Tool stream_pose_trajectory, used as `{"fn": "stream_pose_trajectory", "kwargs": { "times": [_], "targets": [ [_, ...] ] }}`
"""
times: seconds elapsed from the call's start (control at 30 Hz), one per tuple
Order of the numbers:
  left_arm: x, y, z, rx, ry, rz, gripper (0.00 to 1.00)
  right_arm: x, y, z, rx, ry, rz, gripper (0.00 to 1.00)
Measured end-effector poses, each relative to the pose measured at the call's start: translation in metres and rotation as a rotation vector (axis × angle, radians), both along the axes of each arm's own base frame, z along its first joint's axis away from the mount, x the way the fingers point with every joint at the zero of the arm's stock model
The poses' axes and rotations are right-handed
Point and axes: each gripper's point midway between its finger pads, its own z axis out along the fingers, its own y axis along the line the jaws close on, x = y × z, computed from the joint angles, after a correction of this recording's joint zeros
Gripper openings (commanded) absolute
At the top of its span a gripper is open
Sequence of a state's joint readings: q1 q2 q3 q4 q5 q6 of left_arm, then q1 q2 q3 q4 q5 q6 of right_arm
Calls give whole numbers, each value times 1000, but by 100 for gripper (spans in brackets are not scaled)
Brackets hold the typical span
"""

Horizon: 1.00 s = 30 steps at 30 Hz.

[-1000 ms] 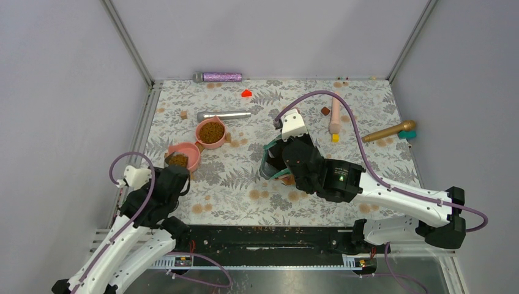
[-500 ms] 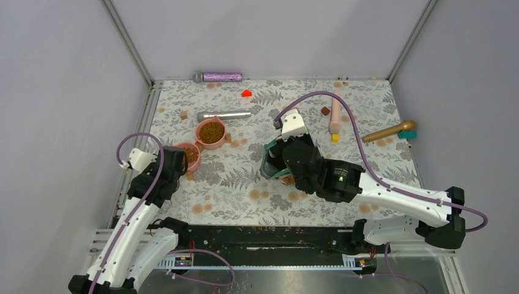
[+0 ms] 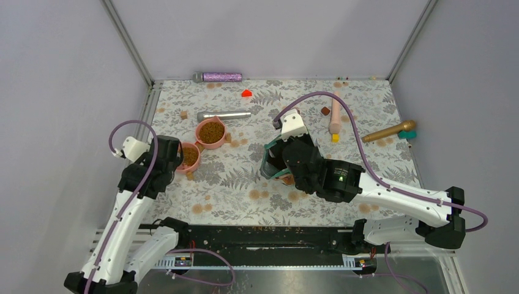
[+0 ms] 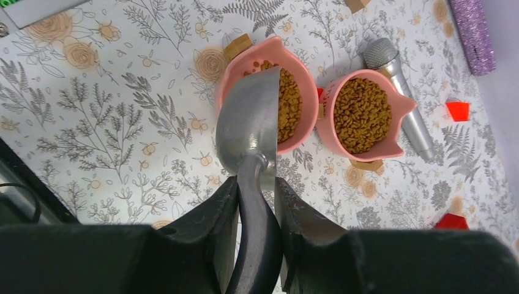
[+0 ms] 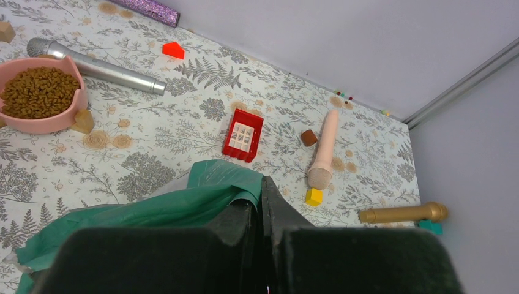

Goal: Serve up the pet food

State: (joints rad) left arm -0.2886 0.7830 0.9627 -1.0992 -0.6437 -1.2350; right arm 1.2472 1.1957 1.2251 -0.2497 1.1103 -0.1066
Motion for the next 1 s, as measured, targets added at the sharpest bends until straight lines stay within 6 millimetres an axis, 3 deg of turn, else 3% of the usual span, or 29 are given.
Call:
{"fn": "stream_pose_trajectory", "kwargs": {
  "times": [0.3,0.63,0.8,1.0],
  "targets": [
    [-11,4,-3,47,97,-23,0,0,-1,0,-5,-1,-1,0],
    [-6,4,32,84,77,-68,0,1,-4,1,-35,-6,-19,0],
    [-5,-18,43,20,17,-219,0,3,0,0,-49,68,-4,0],
    [-19,-57,92,-124,-246,-454,0,24,1,-1,110,322,65,0]
  ]
}}
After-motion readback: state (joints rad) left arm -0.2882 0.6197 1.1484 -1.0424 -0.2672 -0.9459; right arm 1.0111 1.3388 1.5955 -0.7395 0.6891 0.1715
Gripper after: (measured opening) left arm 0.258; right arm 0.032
